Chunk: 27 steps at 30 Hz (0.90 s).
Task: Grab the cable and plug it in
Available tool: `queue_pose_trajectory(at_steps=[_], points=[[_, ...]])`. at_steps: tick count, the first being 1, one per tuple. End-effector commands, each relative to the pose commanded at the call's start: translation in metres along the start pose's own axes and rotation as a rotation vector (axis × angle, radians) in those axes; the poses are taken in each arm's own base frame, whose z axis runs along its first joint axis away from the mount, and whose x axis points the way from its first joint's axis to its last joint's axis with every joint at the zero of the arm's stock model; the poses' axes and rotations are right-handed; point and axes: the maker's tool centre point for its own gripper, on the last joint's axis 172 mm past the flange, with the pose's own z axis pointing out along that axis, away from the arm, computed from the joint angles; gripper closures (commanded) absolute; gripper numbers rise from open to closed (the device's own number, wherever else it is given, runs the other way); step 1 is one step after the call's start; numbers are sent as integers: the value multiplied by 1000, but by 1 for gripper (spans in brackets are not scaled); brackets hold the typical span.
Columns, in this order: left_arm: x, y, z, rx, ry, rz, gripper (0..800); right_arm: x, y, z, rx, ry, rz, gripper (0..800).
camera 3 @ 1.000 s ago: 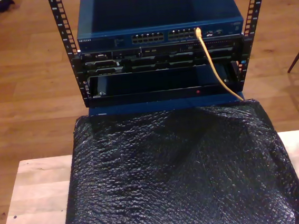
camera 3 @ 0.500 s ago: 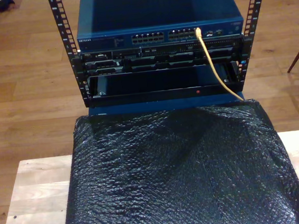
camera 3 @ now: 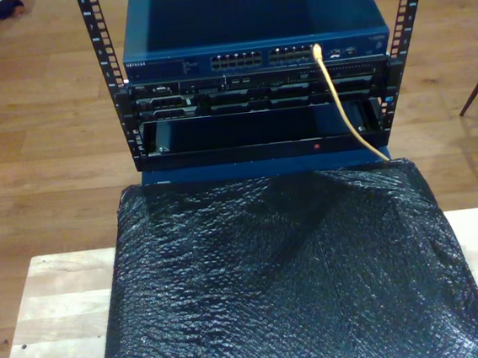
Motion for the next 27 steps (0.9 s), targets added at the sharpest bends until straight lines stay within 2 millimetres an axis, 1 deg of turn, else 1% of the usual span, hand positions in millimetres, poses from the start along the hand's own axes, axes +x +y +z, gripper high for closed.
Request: queue_pose_trajectory(at_steps=[4, 8, 15, 17, 19, 20, 21, 22, 25, 27], points=[[0, 0, 0, 0, 2, 0, 0, 5, -17, 6, -5, -5, -49, 2], [0, 0, 0, 0, 0, 0, 0, 14, -34, 19, -6, 21, -83, 2], [0, 0, 0, 0, 2, 0, 0, 40, -65, 55, -21, 96, -95, 2], [0, 0, 0, 0, 0, 0, 0, 42, -69, 58, -25, 97, -102, 2], [0, 0, 0, 0, 0, 0, 0, 42, -69, 56, -29, 90, -109, 2], [0, 0, 0, 0, 0, 0, 0, 45, -70, 60, -28, 97, -111, 2], [0, 0, 0, 0, 0, 0, 0, 53, -72, 69, -28, 118, -108, 2], [0, 0, 0, 0, 0, 2, 0, 57, -73, 75, -27, 124, -106, 2], [0, 0, 0, 0, 0, 0, 0, 48, -76, 82, -24, 77, -93, 2], [0, 0, 0, 0, 2, 0, 0, 53, -79, 93, -22, 77, -88, 2]])
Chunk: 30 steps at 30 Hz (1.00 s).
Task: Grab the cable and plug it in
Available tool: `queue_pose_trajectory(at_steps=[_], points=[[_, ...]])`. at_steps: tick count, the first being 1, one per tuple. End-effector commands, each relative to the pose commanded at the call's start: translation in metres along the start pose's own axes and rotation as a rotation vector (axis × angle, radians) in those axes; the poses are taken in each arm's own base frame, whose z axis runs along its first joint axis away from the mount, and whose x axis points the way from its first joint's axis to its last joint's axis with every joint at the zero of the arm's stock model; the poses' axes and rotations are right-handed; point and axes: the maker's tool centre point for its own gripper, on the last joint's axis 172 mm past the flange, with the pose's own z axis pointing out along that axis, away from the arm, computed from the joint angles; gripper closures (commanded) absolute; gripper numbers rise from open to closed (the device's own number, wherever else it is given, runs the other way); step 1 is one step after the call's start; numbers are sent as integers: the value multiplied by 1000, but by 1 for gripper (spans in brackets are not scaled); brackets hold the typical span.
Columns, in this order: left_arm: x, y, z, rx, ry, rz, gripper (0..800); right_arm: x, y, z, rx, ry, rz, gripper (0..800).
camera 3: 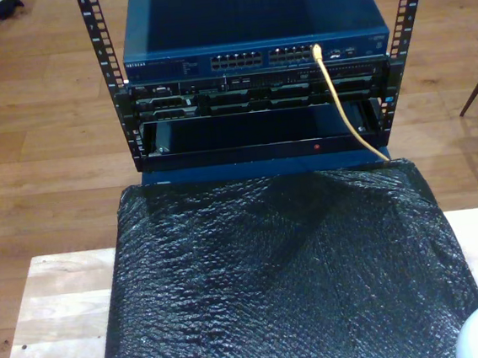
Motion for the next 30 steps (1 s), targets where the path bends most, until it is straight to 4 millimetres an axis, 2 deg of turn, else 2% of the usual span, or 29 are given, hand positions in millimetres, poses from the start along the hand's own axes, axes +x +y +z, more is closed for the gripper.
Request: queue_pose_trajectory(at_steps=[9, 30], points=[[0, 0, 0, 0, -2, 0, 0, 5, -5, 27, 2, 4, 23, 1], [0, 0, 0, 0, -2, 0, 0, 5, -6, 27, 3, 0, 30, 1]])
